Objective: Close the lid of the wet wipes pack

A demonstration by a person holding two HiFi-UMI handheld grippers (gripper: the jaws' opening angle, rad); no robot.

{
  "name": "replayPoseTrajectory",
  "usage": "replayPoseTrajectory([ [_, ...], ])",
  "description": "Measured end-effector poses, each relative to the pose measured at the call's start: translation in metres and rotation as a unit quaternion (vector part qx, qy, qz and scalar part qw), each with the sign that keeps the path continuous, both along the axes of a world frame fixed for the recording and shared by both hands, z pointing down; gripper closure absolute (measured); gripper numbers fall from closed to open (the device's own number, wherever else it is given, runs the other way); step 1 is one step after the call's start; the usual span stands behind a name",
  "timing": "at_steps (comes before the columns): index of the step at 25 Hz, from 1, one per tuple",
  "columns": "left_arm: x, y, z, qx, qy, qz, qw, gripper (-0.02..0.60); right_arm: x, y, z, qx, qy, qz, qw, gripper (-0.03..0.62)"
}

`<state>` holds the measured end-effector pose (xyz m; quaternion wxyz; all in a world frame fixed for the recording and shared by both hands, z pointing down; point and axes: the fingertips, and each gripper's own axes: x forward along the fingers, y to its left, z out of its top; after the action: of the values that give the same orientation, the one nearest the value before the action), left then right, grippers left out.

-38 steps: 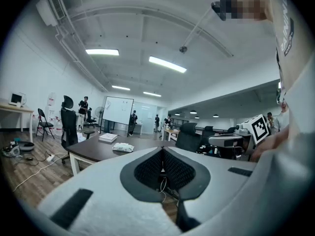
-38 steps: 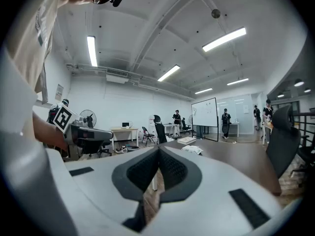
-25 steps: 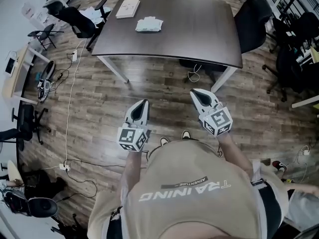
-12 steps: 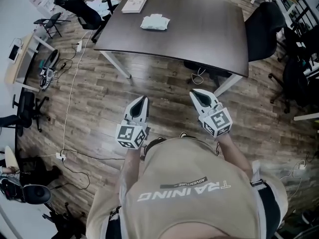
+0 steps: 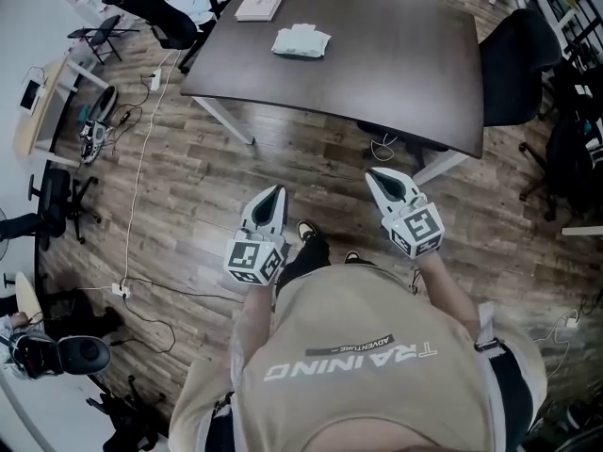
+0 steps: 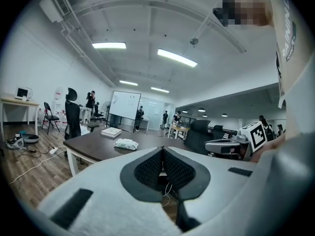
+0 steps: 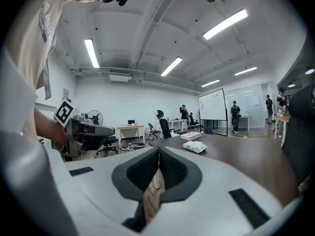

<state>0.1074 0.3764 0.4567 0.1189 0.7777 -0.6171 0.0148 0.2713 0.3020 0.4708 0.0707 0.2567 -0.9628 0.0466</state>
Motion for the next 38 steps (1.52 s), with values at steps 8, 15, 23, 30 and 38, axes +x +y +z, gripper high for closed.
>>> replayPoseTrajectory([
  [8,-0.053,-0.070,-0.002,0.011,0.020,0.021,0.9995,0.571,-0.051,-0.056,-0.011,0.009,0.020,0.021,1.000,0.580],
  [15,-0.108,-0.118,-0.002,0.018,0.015,0.059,0.9980,0.571,-0.099,-0.105,-0.011,0.012,0.033,0.064,0.997,0.580],
  [23,-0.161,-0.152,0.012,0.008,0.025,0.069,0.9973,0.571,-0.128,-0.142,-0.014,0.021,0.049,0.101,0.993,0.579],
  [30,-0.175,-0.179,0.029,-0.013,0.041,0.073,0.9964,0.571,-0.144,-0.167,-0.001,0.001,0.059,0.105,0.993,0.579],
  [38,-0.194,-0.239,0.034,-0.024,0.028,0.052,0.9980,0.571,-0.170,-0.234,0.021,-0.015,0.048,0.078,0.996,0.580],
])
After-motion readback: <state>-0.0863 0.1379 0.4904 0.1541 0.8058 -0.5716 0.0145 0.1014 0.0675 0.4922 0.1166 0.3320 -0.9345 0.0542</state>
